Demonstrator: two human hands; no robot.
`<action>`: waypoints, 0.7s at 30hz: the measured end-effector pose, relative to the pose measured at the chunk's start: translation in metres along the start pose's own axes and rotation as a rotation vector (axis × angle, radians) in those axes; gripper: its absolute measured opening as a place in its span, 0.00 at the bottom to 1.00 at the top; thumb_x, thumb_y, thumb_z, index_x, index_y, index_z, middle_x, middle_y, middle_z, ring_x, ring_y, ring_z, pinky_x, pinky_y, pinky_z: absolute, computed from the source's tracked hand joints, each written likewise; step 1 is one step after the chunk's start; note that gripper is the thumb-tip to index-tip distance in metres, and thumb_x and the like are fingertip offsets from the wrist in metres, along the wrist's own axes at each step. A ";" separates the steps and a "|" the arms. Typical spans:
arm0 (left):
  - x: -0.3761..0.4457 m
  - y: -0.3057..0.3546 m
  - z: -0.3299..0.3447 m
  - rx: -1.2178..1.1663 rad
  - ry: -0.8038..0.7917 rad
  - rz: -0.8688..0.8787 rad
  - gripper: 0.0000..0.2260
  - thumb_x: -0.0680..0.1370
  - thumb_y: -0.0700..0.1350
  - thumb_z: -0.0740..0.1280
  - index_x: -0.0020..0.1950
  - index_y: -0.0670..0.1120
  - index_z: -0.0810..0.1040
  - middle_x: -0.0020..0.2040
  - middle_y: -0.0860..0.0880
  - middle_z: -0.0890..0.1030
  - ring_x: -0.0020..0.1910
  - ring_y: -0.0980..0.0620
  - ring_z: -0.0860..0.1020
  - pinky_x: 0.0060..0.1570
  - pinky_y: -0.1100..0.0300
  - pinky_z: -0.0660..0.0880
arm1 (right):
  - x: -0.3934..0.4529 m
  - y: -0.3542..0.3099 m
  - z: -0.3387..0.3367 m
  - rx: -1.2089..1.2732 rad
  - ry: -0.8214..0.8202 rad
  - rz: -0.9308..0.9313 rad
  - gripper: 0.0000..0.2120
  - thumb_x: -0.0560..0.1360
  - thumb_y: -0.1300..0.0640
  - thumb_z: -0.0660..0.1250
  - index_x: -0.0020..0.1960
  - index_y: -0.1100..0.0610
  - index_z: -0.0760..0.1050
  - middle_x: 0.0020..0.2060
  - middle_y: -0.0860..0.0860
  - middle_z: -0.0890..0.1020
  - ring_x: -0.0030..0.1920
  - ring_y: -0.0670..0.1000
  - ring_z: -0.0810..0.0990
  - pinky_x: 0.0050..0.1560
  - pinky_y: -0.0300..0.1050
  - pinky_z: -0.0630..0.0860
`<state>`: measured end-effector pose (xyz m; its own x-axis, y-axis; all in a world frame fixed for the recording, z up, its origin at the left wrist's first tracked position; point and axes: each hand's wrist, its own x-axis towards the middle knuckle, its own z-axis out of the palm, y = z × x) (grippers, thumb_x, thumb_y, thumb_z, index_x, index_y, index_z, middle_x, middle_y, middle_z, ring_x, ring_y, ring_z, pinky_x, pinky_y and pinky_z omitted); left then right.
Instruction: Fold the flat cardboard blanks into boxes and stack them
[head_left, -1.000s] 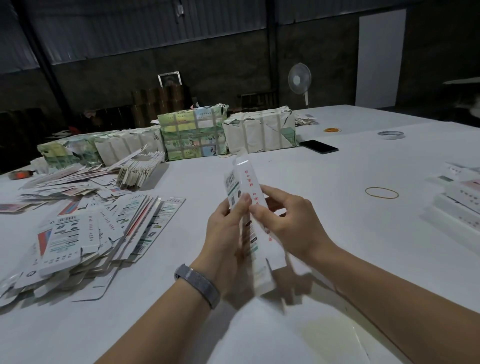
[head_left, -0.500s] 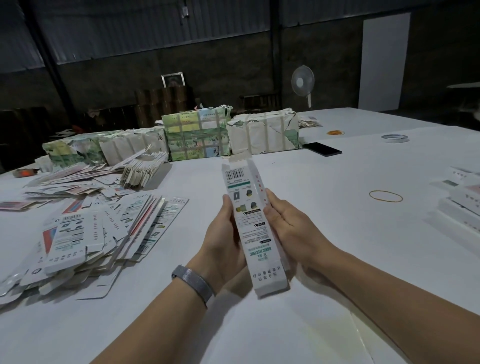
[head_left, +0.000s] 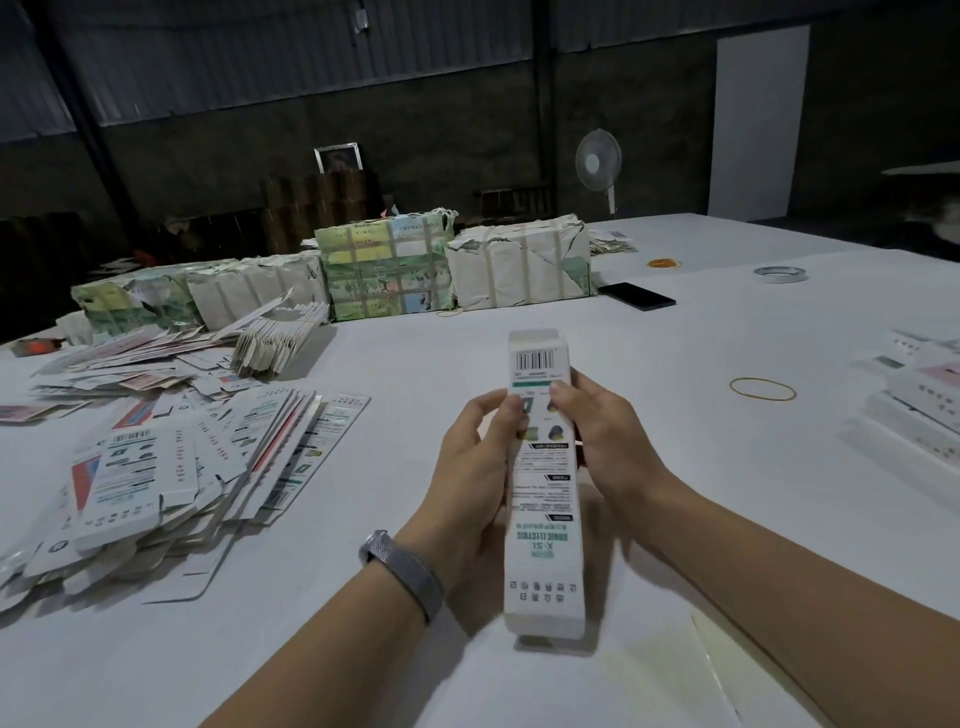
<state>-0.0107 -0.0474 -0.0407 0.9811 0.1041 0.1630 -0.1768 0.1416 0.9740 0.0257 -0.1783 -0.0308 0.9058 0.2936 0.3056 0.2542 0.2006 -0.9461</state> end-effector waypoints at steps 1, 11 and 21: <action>0.001 0.001 -0.001 0.037 0.005 0.028 0.17 0.79 0.55 0.66 0.63 0.47 0.75 0.46 0.45 0.87 0.40 0.47 0.85 0.36 0.55 0.82 | 0.000 0.001 0.000 0.002 -0.005 -0.004 0.12 0.84 0.59 0.56 0.57 0.52 0.78 0.35 0.46 0.85 0.34 0.44 0.83 0.31 0.35 0.76; 0.000 -0.002 -0.002 0.207 -0.006 0.139 0.15 0.83 0.53 0.61 0.69 0.55 0.66 0.46 0.57 0.87 0.43 0.52 0.86 0.38 0.62 0.80 | -0.002 0.005 0.004 -0.017 -0.036 0.016 0.14 0.84 0.60 0.56 0.57 0.50 0.79 0.46 0.54 0.87 0.45 0.55 0.86 0.44 0.47 0.81; -0.005 0.006 -0.001 0.099 0.061 0.220 0.13 0.86 0.47 0.59 0.68 0.61 0.66 0.49 0.57 0.86 0.43 0.51 0.86 0.37 0.61 0.80 | -0.008 0.006 0.008 -0.036 -0.136 -0.011 0.14 0.85 0.57 0.54 0.61 0.50 0.77 0.45 0.53 0.86 0.43 0.53 0.86 0.40 0.42 0.80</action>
<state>-0.0170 -0.0463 -0.0360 0.9129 0.1814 0.3657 -0.3739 0.0117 0.9274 0.0174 -0.1717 -0.0376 0.8493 0.4160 0.3252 0.2778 0.1716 -0.9452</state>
